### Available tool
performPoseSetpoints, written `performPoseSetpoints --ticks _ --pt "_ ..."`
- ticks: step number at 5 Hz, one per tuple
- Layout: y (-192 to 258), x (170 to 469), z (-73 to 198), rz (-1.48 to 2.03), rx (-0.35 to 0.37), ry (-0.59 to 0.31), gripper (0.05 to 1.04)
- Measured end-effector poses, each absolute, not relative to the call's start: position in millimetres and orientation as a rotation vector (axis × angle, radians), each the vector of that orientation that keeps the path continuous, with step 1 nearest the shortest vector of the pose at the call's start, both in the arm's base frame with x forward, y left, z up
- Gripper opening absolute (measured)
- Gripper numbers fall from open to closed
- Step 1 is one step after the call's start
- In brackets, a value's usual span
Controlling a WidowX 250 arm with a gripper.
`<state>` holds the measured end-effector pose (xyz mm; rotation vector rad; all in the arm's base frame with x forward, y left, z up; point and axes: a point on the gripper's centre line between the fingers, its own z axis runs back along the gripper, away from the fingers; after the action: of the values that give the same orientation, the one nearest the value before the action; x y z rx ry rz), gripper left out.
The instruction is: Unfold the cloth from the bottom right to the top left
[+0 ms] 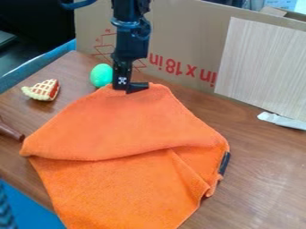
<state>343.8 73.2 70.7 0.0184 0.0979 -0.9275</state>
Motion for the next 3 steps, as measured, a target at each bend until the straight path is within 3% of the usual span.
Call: performPoseSetpoints --ticks 3 --pt "84 378 61 -0.973 0.010 0.154 0.069"
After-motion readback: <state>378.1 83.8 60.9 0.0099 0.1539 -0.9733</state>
